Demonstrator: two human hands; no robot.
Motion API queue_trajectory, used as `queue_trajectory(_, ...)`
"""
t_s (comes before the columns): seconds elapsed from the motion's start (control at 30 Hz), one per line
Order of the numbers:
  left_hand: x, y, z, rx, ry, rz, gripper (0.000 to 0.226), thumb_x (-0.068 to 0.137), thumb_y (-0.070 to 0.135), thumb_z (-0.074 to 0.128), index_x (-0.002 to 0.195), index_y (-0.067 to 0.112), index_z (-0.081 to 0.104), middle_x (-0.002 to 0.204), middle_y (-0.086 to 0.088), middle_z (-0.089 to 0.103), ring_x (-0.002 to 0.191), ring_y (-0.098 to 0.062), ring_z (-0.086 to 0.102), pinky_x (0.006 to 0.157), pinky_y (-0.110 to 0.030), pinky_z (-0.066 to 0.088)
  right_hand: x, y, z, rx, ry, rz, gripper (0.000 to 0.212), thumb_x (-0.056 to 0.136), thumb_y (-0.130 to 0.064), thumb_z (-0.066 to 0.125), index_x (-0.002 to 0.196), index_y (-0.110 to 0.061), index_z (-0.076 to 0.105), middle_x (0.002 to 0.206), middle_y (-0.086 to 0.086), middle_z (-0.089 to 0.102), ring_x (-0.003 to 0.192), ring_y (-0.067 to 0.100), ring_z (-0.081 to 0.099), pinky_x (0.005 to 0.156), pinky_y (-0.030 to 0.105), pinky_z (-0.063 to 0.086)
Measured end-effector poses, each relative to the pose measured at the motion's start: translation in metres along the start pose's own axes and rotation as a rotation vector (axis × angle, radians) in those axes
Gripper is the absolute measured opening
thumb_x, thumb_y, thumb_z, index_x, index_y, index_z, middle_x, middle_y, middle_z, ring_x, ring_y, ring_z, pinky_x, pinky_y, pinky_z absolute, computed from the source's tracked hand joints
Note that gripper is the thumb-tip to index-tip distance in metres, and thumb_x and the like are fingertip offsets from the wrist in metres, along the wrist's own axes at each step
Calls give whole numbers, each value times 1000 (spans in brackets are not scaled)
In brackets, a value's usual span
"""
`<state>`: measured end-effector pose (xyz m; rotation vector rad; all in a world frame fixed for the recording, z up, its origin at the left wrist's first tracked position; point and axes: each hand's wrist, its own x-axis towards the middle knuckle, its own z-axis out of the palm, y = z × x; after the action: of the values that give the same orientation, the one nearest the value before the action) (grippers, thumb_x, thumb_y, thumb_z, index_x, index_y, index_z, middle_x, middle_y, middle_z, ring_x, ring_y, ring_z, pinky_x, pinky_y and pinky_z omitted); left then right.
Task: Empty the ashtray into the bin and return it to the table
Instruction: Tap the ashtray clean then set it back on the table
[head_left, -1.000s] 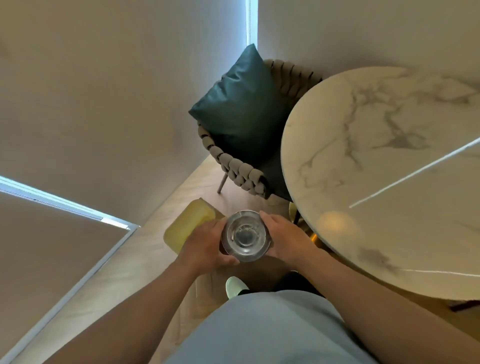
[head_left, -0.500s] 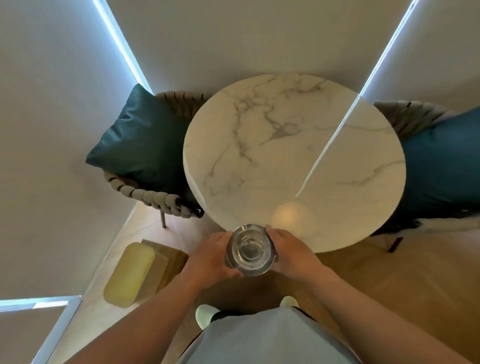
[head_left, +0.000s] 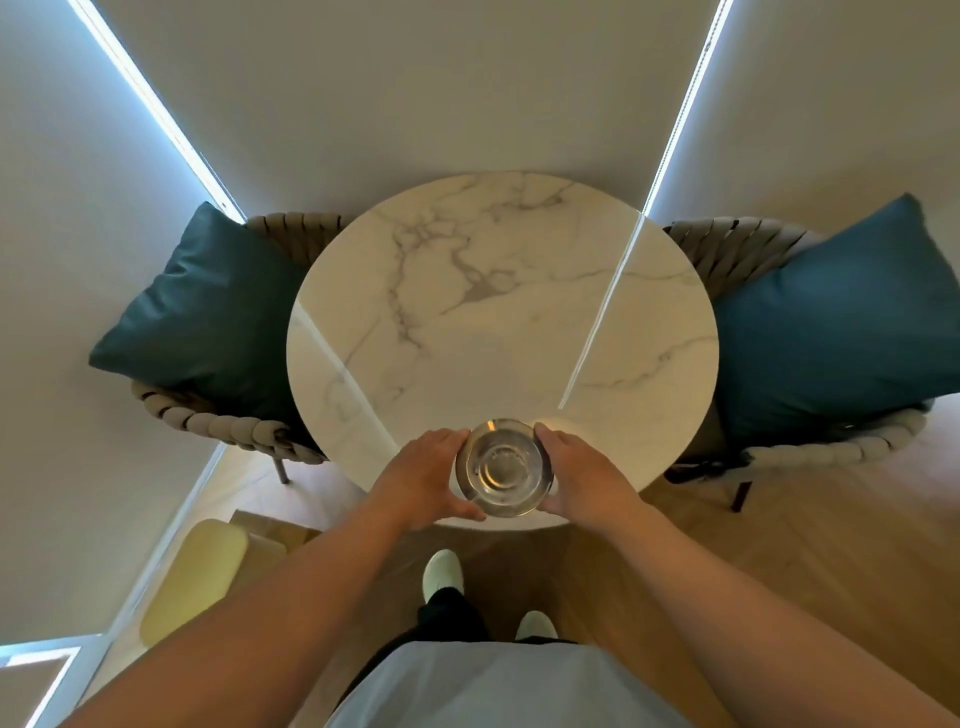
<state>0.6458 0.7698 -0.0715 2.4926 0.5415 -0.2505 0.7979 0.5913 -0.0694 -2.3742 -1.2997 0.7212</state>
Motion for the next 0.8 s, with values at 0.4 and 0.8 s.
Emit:
queue_trajectory(0.4, 99, -31, -47, 24, -23, 34, 97, 55, 58, 87, 135, 26, 44, 132, 5, 55, 118, -15, 49, 100, -33, 42, 99, 14, -26, 14, 12, 34, 93, 74, -33, 81, 148, -12, 29, 134, 4, 52, 123, 24, 48, 93, 39, 48)
queue_trajectory(0.8, 210, -92, -79, 15, -73, 86, 97, 53, 58, 86, 134, 24, 46, 127, 5, 57, 116, -16, 50, 98, -33, 40, 212, 23, -32, 34, -46, 157, 116, 62, -40, 88, 153, -13, 22, 141, 1, 47, 131, 22, 41, 99, 38, 45)
